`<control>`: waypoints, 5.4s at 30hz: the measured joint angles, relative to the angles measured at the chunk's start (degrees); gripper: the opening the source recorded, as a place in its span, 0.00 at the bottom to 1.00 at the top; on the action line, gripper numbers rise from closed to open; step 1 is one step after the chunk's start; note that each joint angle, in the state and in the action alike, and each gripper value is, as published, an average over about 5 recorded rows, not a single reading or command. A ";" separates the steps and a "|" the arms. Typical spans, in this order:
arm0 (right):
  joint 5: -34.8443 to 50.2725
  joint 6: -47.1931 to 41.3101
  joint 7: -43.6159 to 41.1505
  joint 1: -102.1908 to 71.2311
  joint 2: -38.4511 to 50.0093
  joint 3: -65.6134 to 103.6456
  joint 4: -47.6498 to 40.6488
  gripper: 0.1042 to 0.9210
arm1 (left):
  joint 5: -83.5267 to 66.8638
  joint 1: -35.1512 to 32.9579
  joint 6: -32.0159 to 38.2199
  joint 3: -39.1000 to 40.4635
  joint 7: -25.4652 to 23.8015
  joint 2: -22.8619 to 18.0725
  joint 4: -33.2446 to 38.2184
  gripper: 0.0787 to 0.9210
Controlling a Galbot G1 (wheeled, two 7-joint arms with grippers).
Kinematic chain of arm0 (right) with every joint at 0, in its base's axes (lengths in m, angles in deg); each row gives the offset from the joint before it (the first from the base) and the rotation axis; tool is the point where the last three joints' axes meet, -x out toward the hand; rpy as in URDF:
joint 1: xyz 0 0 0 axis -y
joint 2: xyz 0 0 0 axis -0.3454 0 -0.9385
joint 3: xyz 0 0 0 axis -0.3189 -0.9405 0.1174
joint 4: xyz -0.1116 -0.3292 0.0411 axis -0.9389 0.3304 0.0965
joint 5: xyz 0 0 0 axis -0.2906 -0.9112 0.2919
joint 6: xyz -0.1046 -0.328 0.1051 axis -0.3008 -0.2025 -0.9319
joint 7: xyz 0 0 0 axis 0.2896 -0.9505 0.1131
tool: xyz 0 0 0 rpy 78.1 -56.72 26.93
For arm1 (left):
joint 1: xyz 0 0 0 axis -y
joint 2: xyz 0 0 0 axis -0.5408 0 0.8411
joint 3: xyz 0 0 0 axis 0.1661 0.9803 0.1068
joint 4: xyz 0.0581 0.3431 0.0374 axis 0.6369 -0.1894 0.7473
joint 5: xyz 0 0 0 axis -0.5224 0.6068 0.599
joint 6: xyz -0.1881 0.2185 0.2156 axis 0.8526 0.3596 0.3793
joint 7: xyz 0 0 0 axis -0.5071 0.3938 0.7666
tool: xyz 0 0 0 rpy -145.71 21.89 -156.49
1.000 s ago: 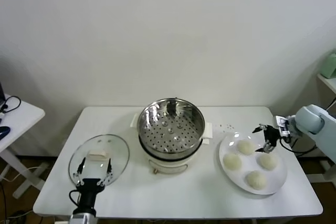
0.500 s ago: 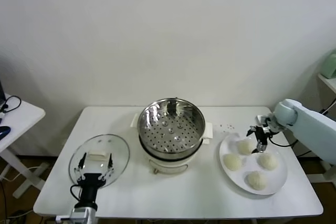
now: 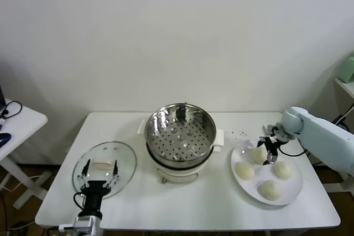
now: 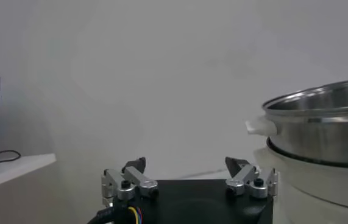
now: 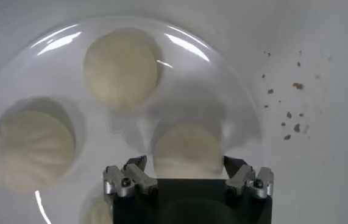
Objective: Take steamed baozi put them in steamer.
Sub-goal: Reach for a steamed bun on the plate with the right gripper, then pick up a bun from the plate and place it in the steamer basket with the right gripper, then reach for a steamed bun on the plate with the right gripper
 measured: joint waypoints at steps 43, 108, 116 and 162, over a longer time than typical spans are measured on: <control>4.31 7.10 -2.79 29.08 -2.15 -14.25 15.45 0.74 | 1.60 -1.75 0.21 0.50 -0.39 0.18 1.40 0.88; -29.50 25.32 -3.50 19.57 -32.55 -10.88 9.95 0.88 | 1.40 -4.65 0.27 -0.33 -1.67 -1.44 1.88 0.88; -22.36 24.34 -5.43 26.20 -27.84 -13.86 15.94 0.88 | 1.38 -4.19 -0.03 -0.13 -1.54 -1.35 1.81 0.88; 17.19 -4.54 1.50 15.47 11.89 -18.18 24.59 0.88 | 0.04 -5.77 -0.52 -0.44 1.20 -0.28 3.23 0.88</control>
